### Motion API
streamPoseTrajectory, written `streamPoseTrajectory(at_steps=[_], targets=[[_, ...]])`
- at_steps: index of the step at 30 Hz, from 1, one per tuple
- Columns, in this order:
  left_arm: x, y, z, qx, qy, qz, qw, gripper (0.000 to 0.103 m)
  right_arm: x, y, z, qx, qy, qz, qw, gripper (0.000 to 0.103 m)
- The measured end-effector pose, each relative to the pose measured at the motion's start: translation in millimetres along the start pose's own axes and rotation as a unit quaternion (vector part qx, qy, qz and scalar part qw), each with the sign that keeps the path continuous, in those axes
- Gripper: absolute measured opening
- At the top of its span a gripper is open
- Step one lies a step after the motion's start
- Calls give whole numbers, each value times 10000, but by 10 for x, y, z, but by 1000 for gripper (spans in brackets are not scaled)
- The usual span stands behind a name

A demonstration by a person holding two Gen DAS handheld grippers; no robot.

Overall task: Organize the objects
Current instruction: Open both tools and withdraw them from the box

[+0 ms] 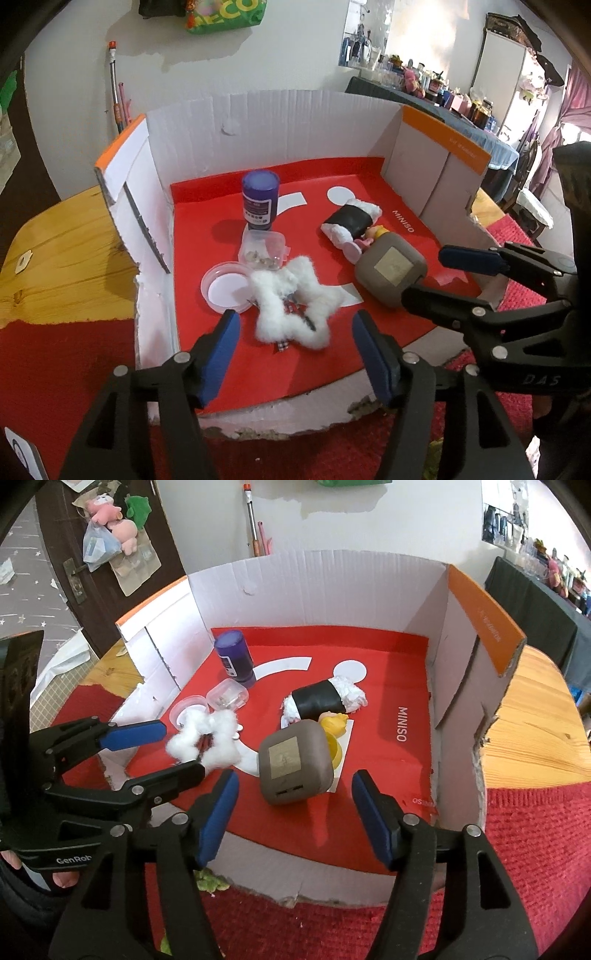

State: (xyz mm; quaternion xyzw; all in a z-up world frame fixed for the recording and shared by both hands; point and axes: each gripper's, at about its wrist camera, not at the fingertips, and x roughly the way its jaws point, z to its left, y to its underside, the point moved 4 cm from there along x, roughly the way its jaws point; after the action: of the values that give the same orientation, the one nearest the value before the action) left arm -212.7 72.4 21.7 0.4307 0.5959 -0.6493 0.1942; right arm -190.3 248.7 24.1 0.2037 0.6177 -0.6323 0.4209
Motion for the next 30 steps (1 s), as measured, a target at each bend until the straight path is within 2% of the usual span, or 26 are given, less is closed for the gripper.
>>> streamPoseTrajectory(at_steps=[10,16,20,30], targets=[[-104,45,-38,20,-40,-127,9999,72,-171,37,35,-64,66,-155,9998,73],[-207,81,-68,57,-133,-273,9995,78,-283,71,73,-82,52,-221,9997,74],[-279,108,-73,55,-200,-364,9991,82,-378,105,102,-108,91,-306,9994,80],[-434,185,-99,11,-175,-514,9985,90,-576,165,167,-119,106,-459,9988,86]])
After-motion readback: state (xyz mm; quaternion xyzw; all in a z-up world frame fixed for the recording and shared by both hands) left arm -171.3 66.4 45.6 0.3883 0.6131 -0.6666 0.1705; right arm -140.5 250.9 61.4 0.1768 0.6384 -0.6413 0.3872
